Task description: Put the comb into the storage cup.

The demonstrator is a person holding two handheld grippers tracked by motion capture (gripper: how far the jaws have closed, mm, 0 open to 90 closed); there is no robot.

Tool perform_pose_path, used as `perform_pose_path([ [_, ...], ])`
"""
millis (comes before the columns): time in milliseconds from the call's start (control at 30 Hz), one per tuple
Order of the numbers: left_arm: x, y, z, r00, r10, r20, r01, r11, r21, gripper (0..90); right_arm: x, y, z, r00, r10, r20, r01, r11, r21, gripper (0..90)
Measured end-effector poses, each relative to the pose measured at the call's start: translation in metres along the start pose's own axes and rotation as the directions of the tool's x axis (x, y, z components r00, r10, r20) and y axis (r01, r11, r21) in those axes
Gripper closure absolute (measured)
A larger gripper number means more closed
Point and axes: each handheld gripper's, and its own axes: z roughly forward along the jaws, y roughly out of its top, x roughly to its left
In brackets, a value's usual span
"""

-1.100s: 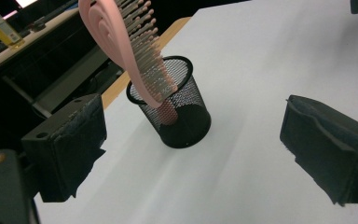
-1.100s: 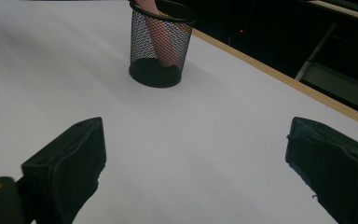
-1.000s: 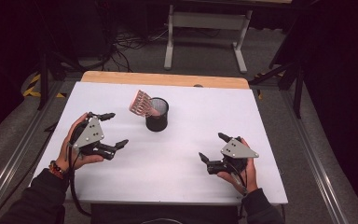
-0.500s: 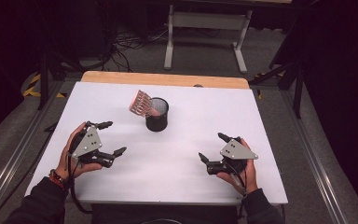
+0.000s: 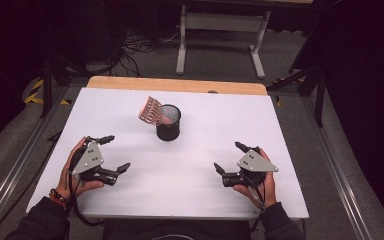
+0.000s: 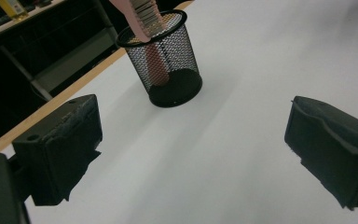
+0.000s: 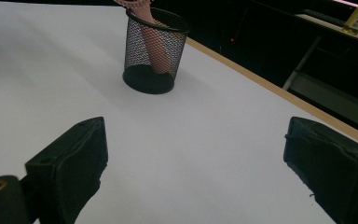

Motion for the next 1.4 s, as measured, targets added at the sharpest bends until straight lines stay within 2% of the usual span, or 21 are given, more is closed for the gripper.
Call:
perform_pose_path([
  [133,-0.001,-0.01,-0.001,0.9997,-0.025,-0.007,0.025,0.9997,0.002,4.4,0.0,0.0,0.0,1.0,0.005,-0.003,-0.005,1.0,-0.005,6.8],
  [167,-0.002,-0.016,-0.003,0.9991,-0.036,-0.02,0.036,0.9994,-0.004,4.2,0.0,0.0,0.0,1.0,0.005,-0.003,-0.005,1.0,-0.005,6.9],
  [267,-0.001,-0.022,-0.006,0.9971,-0.072,-0.025,0.072,0.9973,-0.017,4.3,0.001,0.0,0.001,1.0,0.003,-0.008,-0.003,1.0,-0.001,6.9],
  [300,0.001,-0.025,-0.008,0.9953,-0.093,-0.025,0.093,0.9954,-0.026,4.2,0.002,-0.001,0.002,1.0,0.003,-0.009,-0.003,1.0,-0.001,6.8],
  [367,0.002,-0.027,-0.008,0.9944,-0.103,-0.027,0.102,0.9944,-0.028,4.2,0.003,-0.001,0.003,1.0,-0.003,-0.008,0.003,1.0,0.003,6.8],
  [400,0.003,-0.032,-0.01,0.9907,-0.131,-0.035,0.13,0.9909,-0.035,4.2,0.003,-0.002,0.003,0.9999,-0.005,-0.01,0.005,1.0,0.007,6.9],
  [467,0.003,-0.036,-0.011,0.9885,-0.148,-0.033,0.146,0.9884,-0.041,4.1,0.002,-0.003,0.003,1.0,-0.003,-0.009,0.003,1.0,0.006,6.9],
  [600,0.002,-0.042,-0.009,0.9869,-0.16,-0.019,0.16,0.987,-0.021,3.9,0.002,-0.007,0.004,0.9999,0.003,-0.014,-0.003,1.0,0.016,6.8],
  [667,0.001,-0.043,-0.009,0.9881,-0.153,-0.019,0.152,0.9882,-0.015,3.7,0.002,-0.007,0.005,0.9998,-0.003,-0.021,0.003,1.0,0.02,6.6],
  [800,0.0,-0.043,-0.01,0.9843,-0.176,-0.017,0.175,0.984,-0.033,3.8,0.003,-0.007,0.006,0.9997,-0.008,-0.023,0.008,1.0,0.016,6.2],
  [1400,-0.002,-0.042,-0.011,0.9869,-0.161,-0.01,0.16,0.9863,-0.039,4.1,0.003,-0.008,0.004,0.9998,-0.011,-0.018,0.011,1.0,0.016,6.4],
])
